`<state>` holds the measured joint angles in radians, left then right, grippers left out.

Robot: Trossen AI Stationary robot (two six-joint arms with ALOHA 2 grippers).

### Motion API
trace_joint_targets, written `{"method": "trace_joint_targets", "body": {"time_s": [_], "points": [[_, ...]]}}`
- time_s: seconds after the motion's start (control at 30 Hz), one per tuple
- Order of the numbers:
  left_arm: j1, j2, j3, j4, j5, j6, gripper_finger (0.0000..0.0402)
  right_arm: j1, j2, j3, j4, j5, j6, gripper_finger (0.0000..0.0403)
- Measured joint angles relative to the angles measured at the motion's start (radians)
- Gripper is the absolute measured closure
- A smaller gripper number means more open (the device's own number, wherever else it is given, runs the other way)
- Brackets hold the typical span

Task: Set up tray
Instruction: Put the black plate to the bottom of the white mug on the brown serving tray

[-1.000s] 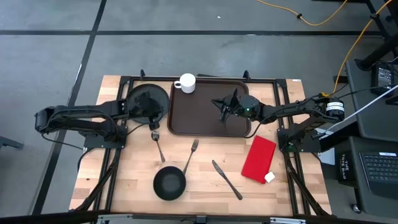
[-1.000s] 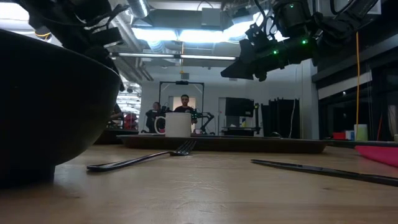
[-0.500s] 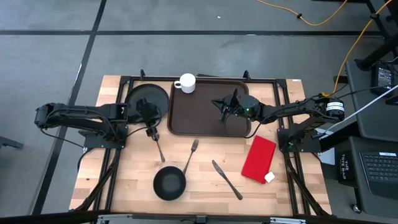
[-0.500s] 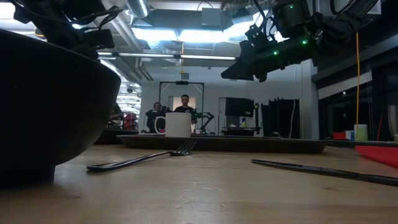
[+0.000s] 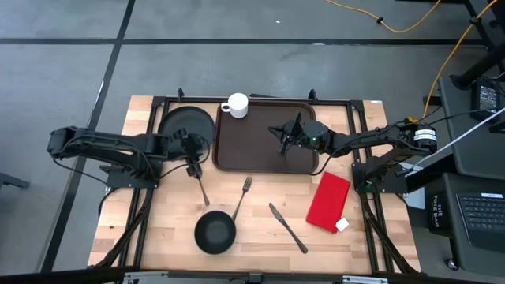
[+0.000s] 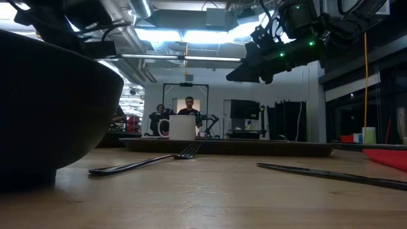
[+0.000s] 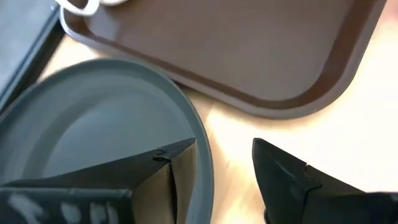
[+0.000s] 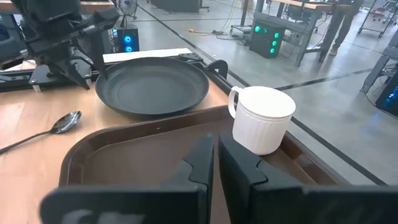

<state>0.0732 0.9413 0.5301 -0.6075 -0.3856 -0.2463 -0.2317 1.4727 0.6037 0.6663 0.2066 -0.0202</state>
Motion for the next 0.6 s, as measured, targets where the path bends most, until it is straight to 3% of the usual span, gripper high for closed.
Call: {"method": "trace_joint_targets", "body": {"time_s": [0.23,0.6], "points": [[-0.001,0.081,0.000,-0.133,-0.001,-0.150,0.0254,0.000,0.000,0.000,-0.001,0.000,-0.011,0.0373],[-0.001,0.150,0.000,-0.123,-0.004,-0.157,0.0254,0.000,0.000,0.000,-0.007,0.001,-0.011,0.0373]]}}
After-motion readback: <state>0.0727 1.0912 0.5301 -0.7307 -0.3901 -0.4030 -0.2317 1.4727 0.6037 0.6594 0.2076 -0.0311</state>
